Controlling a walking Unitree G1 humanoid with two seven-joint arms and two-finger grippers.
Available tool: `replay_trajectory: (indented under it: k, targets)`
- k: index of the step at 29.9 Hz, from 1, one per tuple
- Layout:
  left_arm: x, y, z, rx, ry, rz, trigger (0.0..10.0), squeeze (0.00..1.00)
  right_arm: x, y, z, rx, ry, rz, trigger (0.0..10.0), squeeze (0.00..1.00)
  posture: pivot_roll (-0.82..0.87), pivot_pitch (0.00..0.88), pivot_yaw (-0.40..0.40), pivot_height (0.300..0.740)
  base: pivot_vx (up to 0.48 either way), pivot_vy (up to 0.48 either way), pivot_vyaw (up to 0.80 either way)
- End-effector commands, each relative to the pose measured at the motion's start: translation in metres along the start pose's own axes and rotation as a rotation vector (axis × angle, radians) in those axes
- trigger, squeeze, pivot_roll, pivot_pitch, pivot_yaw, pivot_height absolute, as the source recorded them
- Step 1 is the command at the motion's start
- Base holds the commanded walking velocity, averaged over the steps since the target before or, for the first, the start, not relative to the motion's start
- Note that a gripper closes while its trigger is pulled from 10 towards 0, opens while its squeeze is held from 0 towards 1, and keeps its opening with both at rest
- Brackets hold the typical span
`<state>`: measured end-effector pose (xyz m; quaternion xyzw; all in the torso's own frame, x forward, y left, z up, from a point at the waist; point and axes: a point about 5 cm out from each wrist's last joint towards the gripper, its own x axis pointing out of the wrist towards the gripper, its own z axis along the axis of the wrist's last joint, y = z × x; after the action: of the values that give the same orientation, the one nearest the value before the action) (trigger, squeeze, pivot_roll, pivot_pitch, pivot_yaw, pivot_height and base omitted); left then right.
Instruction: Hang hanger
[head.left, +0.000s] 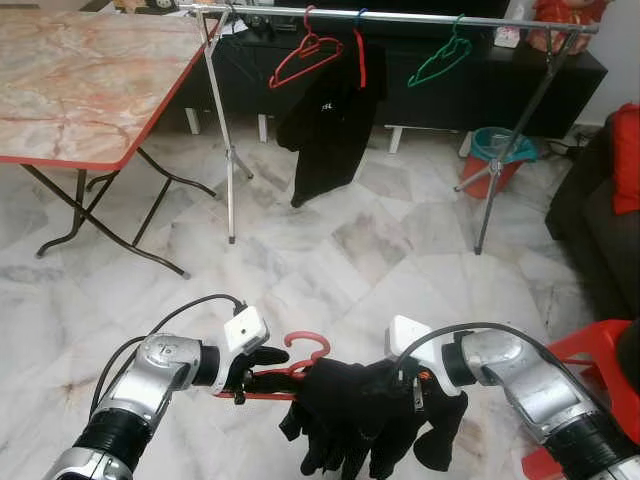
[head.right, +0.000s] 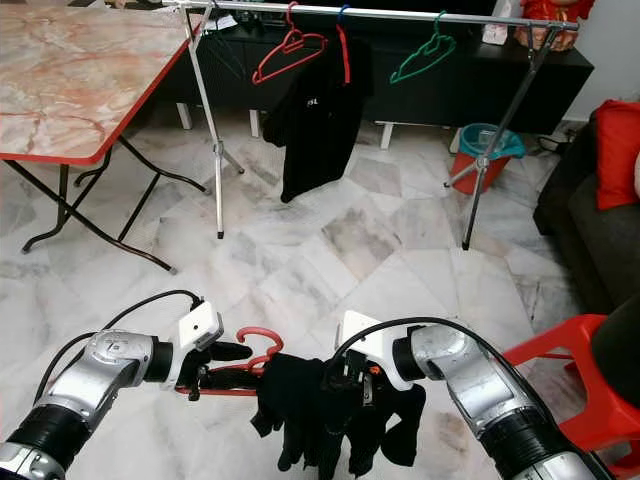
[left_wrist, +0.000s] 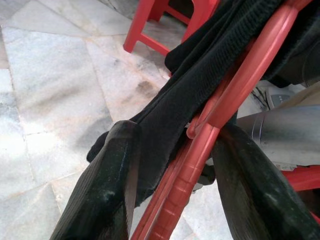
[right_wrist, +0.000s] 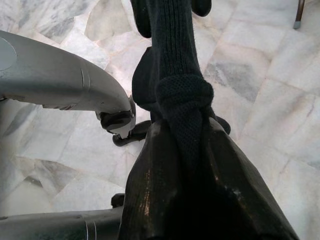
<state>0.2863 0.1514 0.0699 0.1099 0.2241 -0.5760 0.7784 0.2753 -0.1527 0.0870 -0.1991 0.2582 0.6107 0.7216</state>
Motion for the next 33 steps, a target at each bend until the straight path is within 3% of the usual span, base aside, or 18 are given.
replay_trajectory:
  k: [1,6,7,8,33]
  targets:
    - [0.0009,-0.0026,0.0009,0.018,0.013,-0.017,10.0,0.00,-0.0003,0.0001,0.0045,-0.022,-0.006,0.008,10.0,0.00,0.02,0.111,-0.064,0.740,0.000,0.000,0.00]
    - [0.0041,-0.0034,0.0020,0.016,0.011,-0.022,9.8,0.00,0.0000,0.0003,0.0043,-0.021,-0.006,0.008,10.0,0.00,0.02,0.113,-0.064,0.740,0.000,0.000,0.00]
    - [0.0049,-0.0036,0.0021,0.013,0.009,-0.023,3.2,0.00,0.0001,0.0004,0.0042,-0.020,-0.006,0.008,10.0,0.00,0.02,0.113,-0.064,0.740,0.000,0.000,0.00]
    - [0.0053,-0.0034,0.0021,0.011,0.009,-0.021,0.0,0.00,0.0002,0.0005,0.0041,-0.020,-0.006,0.008,10.0,0.00,0.02,0.113,-0.064,0.740,0.000,0.000,0.00]
    - [0.0063,-0.0015,0.0072,0.025,-0.011,-0.017,0.0,0.00,0.0005,0.0011,0.0010,-0.015,0.005,0.006,10.0,0.00,0.02,0.110,-0.061,0.740,0.000,0.000,0.00]
